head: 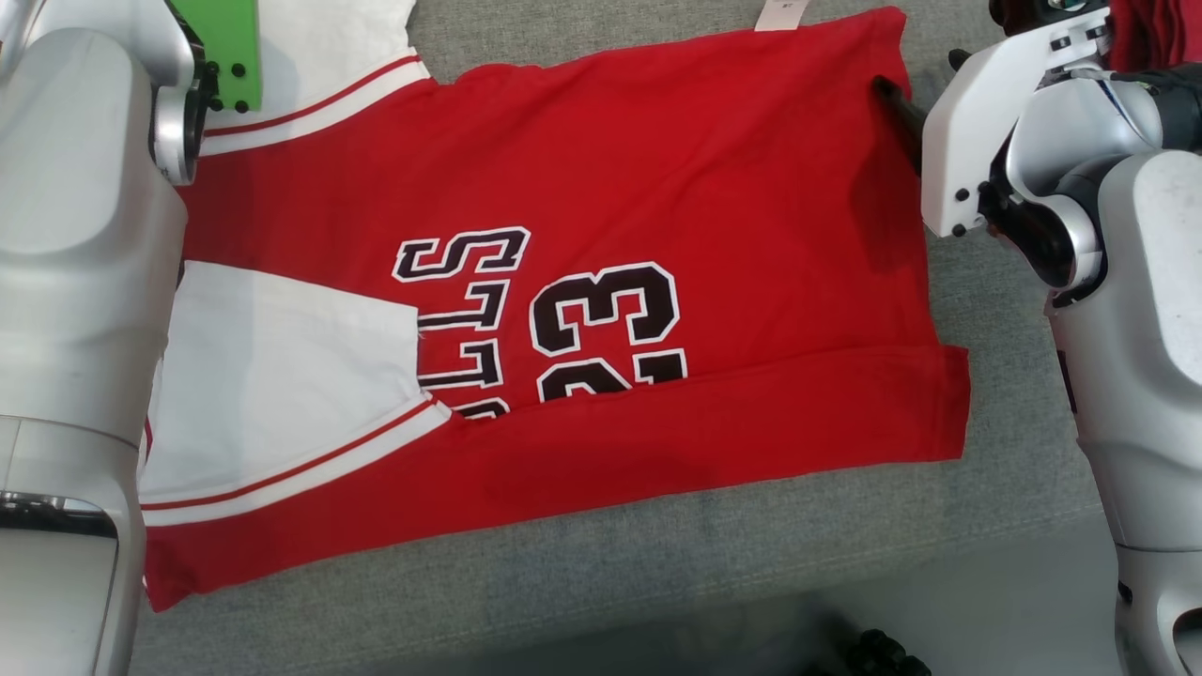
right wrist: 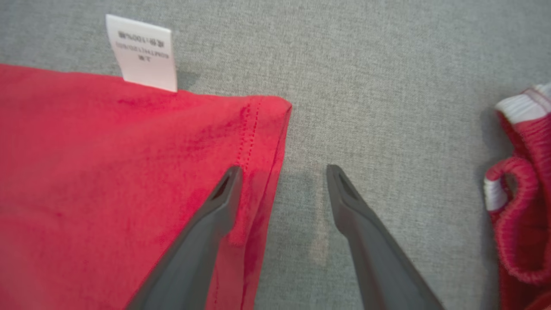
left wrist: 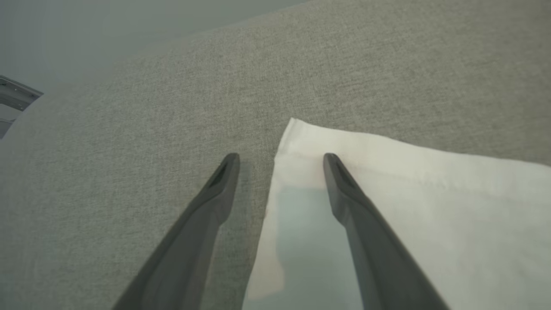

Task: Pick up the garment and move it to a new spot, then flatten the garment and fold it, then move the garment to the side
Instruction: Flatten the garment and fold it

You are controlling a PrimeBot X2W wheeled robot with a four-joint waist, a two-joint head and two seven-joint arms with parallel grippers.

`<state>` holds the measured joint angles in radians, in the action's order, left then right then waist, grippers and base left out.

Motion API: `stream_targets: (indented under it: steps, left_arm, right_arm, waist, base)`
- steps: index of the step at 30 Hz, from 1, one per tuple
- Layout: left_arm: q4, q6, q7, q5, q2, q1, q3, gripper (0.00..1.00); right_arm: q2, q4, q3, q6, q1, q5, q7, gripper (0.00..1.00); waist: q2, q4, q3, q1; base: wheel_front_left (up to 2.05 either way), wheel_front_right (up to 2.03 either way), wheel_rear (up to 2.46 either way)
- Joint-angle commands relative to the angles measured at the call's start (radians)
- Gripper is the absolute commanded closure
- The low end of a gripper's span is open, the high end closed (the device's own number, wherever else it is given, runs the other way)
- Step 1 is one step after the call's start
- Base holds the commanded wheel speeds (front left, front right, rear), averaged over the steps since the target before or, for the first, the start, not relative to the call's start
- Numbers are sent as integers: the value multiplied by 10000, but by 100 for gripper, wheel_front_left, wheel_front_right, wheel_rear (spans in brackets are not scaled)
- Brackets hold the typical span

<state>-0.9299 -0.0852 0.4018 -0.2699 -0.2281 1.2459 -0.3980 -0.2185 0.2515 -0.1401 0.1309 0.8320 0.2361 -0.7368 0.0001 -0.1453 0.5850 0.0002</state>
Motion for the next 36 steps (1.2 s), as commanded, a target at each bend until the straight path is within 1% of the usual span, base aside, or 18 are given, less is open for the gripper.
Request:
stream_targets:
  steps: [1,5,7,8,10,11,14,16,17,20,22,25,26,28,29,30,32,36]
  left_arm:
    - [-70,-78,-67,12,-92,216,14,0]
    - [-346,-61,-98,29,-230,366,-33,0]
    - [-412,-33,-172,-95,-190,428,18,0]
    - [-468,-20,-163,-119,-142,443,10,4]
    - [-566,-18,-236,-144,-102,430,-12,21]
    - [-633,-1,-267,-153,-118,408,-27,24]
    - [-793,24,-390,-164,-78,404,-81,25]
    - [-882,29,-474,-192,-46,487,-77,33]
    - [-933,27,-517,-203,-56,497,-86,31]
    - [-1084,72,-592,-264,-63,507,-84,15]
    - [-1199,107,-561,-314,-111,559,-78,21]
    - [-1340,196,-552,-437,-125,572,-38,21]
    - [-1391,227,-539,-478,-124,587,-24,26]
    - [-1466,270,-489,-520,-115,652,-37,52]
    - [-1506,299,-488,-487,-110,666,-88,71]
    - [-1548,331,-485,-479,-105,683,-116,100]
    - [-1632,322,-532,-457,-85,691,-167,100]
    - [-1701,247,-788,-537,214,623,-235,100]
  right_arm:
    - [-30,13,-26,-4,73,49,65,0]
    - [-83,49,-122,-4,39,100,109,0]
    - [-130,64,-170,-4,-13,127,118,0]
    - [-166,69,-181,-4,-39,148,122,0]
    - [-198,63,-262,-4,-90,186,34,0]
    - [-210,45,-297,-4,-93,199,16,0]
    - [-213,-59,-395,-4,-54,170,-44,0]
    - [-245,-139,-427,-4,-21,204,-96,0]
    - [-244,-168,-455,-4,-4,219,-112,0]
    - [-235,-242,-559,-4,0,259,-148,0]
    - [-208,-288,-622,-4,13,269,-171,0]
    - [-198,-360,-705,-4,-31,279,-224,0]
    - [-219,-386,-718,-4,-61,278,-236,0]
    - [-276,-435,-703,-4,-103,296,-268,0]
    - [-309,-450,-677,-4,-120,293,-276,0]
    - [-340,-473,-653,-4,-141,283,-274,0]
    - [-400,-525,-591,-4,-183,243,-291,0]
    - [-577,-698,-466,-4,-250,179,-363,0]
  waist:
    - [-1,-45,-1,-2]
    - [-1,-109,9,-2]
    - [-1,-111,19,-2]
    - [-1,-100,23,-2]
    - [-1,-95,33,-2]
    - [-1,-103,28,-2]
    - [-1,-120,15,-2]
    - [-1,-132,58,-2]
    - [-1,-150,71,-2]
    - [-1,-229,63,-2]
    - [-1,-308,79,-2]
    - [-1,-410,103,-2]
    - [-1,-435,105,-2]
    - [-1,-465,133,-2]
    - [-1,-463,149,-2]
    - [-1,-453,157,-2]
    - [-1,-393,162,-2]
    - [-1,-113,87,-2]
  base:
    - [0,0,0]
    - [0,0,0]
    - [0,0,0]
    - [0,0,0]
    - [0,0,0]
    - [0,0,0]
    - [0,0,0]
    - [0,0,0]
    - [0,0,0]
    - [0,0,0]
    - [0,0,0]
    - [0,0,0]
    - [0,0,0]
    - [0,0,0]
    - [0,0,0]
    - [0,0,0]
    - [0,0,0]
    - [0,0,0]
